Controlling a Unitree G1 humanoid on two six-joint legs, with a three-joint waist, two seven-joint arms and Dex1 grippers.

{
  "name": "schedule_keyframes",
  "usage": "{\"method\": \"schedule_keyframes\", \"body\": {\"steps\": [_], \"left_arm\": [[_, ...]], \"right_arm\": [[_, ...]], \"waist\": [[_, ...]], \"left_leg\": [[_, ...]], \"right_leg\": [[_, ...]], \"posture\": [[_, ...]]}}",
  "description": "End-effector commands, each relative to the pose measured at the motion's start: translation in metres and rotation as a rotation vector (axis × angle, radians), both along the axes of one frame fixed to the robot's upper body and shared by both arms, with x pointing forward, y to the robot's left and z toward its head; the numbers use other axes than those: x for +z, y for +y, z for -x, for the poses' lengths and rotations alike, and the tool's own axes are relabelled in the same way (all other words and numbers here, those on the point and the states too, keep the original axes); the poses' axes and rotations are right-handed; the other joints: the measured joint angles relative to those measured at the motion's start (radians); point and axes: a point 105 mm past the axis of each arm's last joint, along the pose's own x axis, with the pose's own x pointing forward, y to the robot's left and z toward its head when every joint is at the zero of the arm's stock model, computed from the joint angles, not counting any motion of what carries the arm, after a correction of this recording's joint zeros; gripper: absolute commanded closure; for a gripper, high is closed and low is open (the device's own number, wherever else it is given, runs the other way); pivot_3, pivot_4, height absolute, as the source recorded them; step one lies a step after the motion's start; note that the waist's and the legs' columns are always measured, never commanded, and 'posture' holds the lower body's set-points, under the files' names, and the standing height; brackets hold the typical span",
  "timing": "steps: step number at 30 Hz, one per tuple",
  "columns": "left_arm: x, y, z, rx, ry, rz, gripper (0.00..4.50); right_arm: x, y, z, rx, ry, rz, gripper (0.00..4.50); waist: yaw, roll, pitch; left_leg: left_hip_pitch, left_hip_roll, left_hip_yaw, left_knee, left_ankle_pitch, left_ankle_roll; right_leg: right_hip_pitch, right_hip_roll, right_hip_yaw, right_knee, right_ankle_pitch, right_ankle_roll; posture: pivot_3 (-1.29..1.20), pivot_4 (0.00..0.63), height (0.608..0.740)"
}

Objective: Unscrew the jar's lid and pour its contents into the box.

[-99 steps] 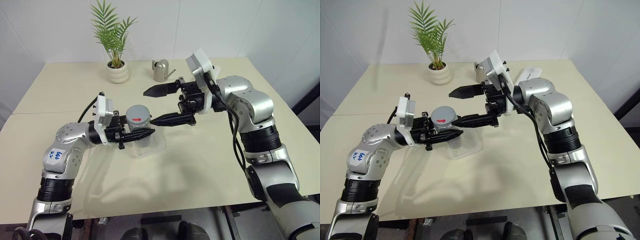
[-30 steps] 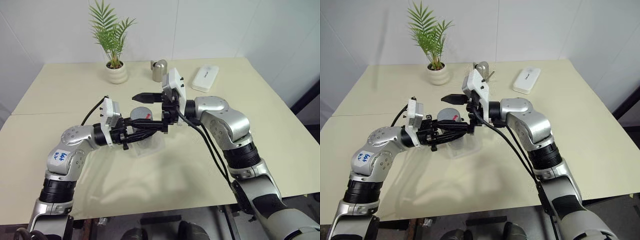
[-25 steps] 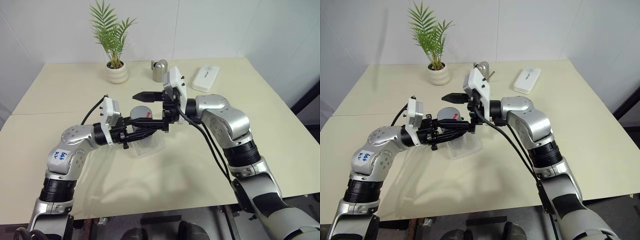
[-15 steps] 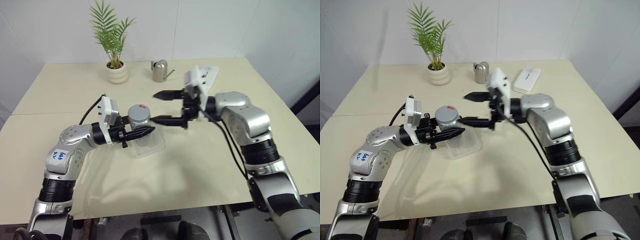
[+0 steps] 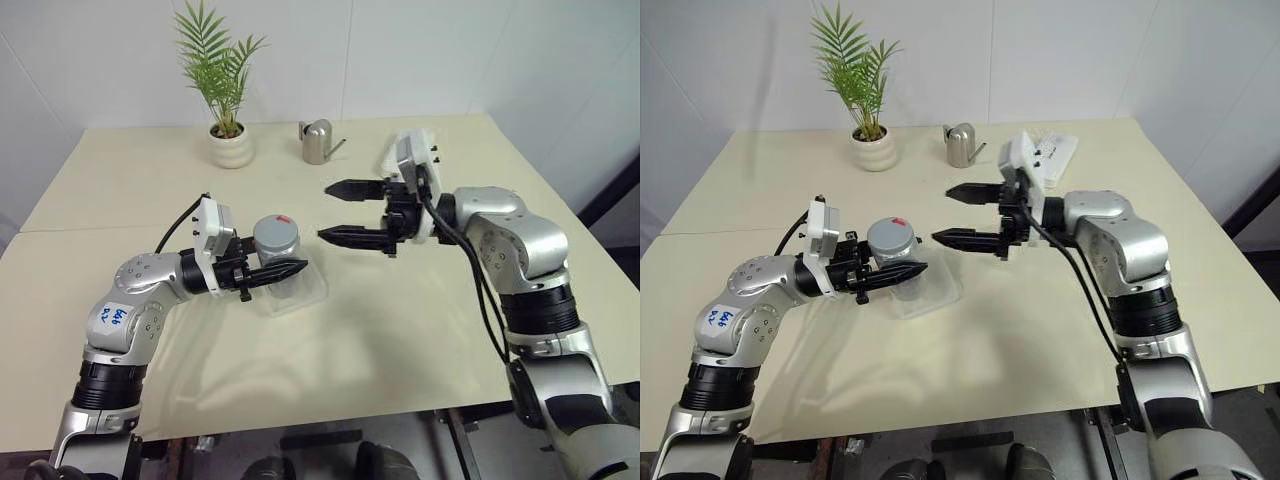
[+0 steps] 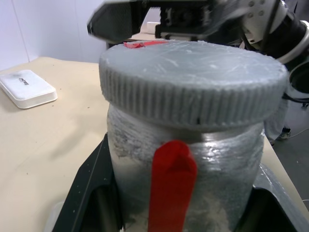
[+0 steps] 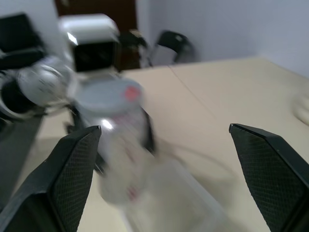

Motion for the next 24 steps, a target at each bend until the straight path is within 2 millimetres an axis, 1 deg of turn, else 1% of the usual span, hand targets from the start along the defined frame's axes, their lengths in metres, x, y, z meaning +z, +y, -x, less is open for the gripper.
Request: {"method": "schedule_keyframes", "body": {"steps": [1,4,7,13,17,20,24], "left_arm": [[0.011,-0.002,0.005,-0.012,-0.054,0.007,2.53],[0.009,-0.002,0.005,-0.018,-0.046,0.005,2.53],[0.009,-0.004,0.005,-0.023,-0.043,0.005,2.53],[0.009,-0.005,0.005,-0.031,-0.046,0.006,2.53],[0.01,-0.006,0.005,-0.033,-0.049,0.006,2.53],[0.011,-0.005,0.004,-0.031,-0.051,0.006,2.53],[0.011,-0.004,0.003,-0.025,-0.053,0.006,2.53]], "right_arm": [[0.012,0.025,0.018,0.064,-0.055,0.007,0.03],[0.012,0.04,0.021,0.075,-0.059,0.021,0.03],[0.01,0.049,0.014,0.032,-0.056,0.034,0.03],[0.01,0.053,-0.001,-0.042,-0.06,0.041,0.03],[0.012,0.049,-0.007,-0.061,-0.071,0.04,0.03],[0.014,0.041,-0.011,-0.071,-0.077,0.039,0.03],[0.013,0.022,-0.017,-0.084,-0.081,0.045,0.03]], "waist": [[0.0,0.0,0.0],[-0.001,0.0,0.0],[0.001,0.0,0.0],[-0.001,0.0,0.0],[-0.001,0.0,0.0],[-0.001,0.0,0.0],[0.001,0.0,0.0]], "left_leg": [[0.0,0.0,0.0,0.0,0.0,0.0],[0.0,0.0,0.0,0.0,0.0,0.0],[0.0,0.0,0.0,0.0,0.0,0.0],[0.0,0.0,0.0,0.0,0.0,0.0],[0.0,0.0,0.0,0.0,0.0,0.0],[0.0,0.0,0.0,0.0,0.0,0.0],[0.0,0.0,0.0,0.0,0.0,0.0]], "right_leg": [[0.0,0.0,0.0,0.0,0.0,0.0],[0.0,0.0,0.0,0.0,0.0,0.0],[-0.001,0.0,0.0,0.0,0.0,0.0],[-0.001,0.0,0.0,0.0,0.0,0.0],[-0.001,0.0,0.0,0.0,0.0,0.0],[-0.001,0.0,0.0,0.0,0.0,0.0],[-0.001,0.0,0.0,0.0,0.0,0.0]], "posture": [[0.0,0.15,0.74],[0.0,0.15,0.74],[0.0,0.15,0.74],[0.0,0.15,0.74],[0.0,0.15,0.74],[0.0,0.15,0.74],[0.0,0.15,0.74]]}}
